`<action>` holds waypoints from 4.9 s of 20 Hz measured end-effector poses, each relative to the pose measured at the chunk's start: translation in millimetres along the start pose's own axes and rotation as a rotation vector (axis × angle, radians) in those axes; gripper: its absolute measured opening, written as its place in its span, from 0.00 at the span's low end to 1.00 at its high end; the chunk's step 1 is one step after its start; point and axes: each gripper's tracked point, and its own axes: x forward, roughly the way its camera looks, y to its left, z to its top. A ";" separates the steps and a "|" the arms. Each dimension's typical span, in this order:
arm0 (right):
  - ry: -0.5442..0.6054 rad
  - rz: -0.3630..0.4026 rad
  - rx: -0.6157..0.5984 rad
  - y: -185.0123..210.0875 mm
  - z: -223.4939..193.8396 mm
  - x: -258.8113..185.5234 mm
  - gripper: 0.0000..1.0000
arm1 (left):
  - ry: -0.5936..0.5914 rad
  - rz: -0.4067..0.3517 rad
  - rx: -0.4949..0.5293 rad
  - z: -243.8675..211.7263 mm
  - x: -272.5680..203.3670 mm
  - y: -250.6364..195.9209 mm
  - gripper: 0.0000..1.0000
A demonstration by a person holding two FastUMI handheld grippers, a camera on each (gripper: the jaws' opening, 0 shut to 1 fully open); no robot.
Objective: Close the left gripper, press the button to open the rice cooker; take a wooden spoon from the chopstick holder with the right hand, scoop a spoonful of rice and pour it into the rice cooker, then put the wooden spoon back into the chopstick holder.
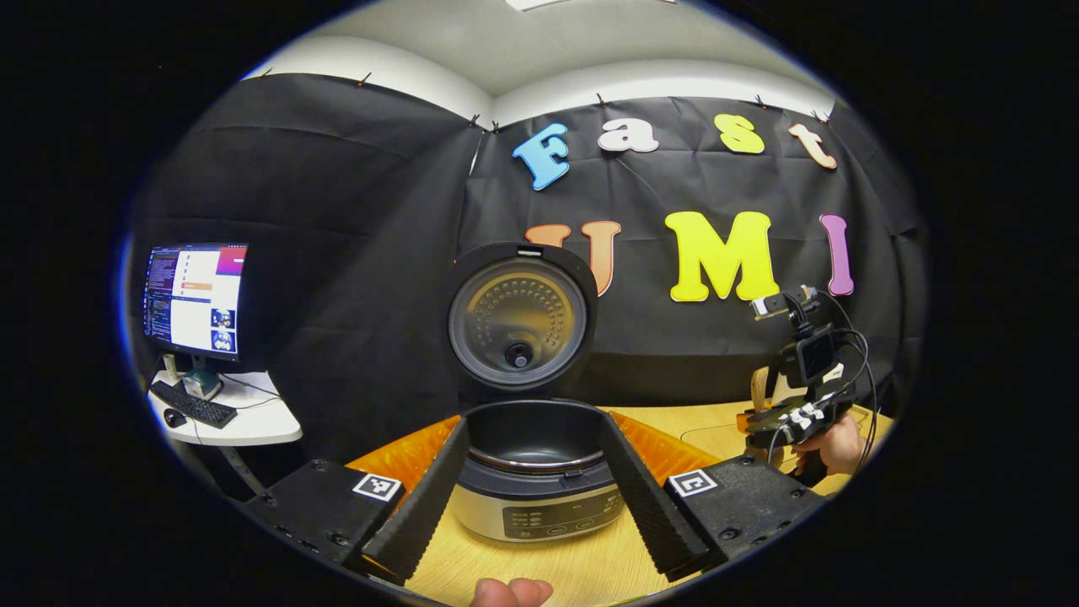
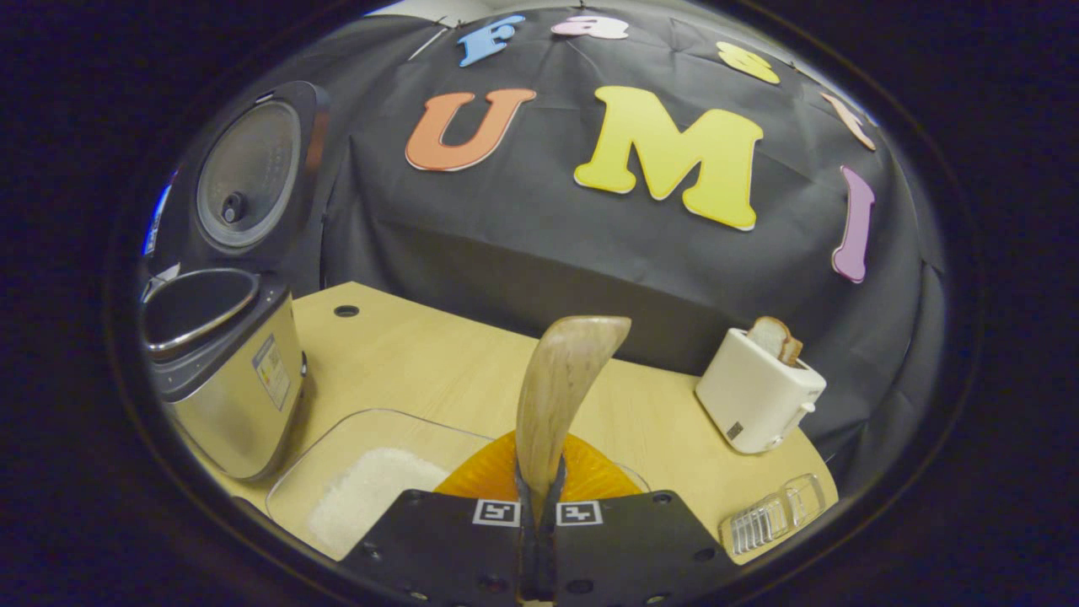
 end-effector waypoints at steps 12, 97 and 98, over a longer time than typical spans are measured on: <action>0.029 0.181 0.388 37.7 11.7 -14.3 0.01 | -0.033 0.041 -0.011 10.9 -4.9 14.2 0.99; -0.339 0.539 0.225 237.8 259.2 -91.7 0.01 | 0.006 0.149 0.058 7.0 -17.6 96.0 0.99; -0.347 0.537 0.213 238.5 259.8 -93.7 0.00 | 0.007 0.151 0.060 7.1 -18.3 97.0 0.99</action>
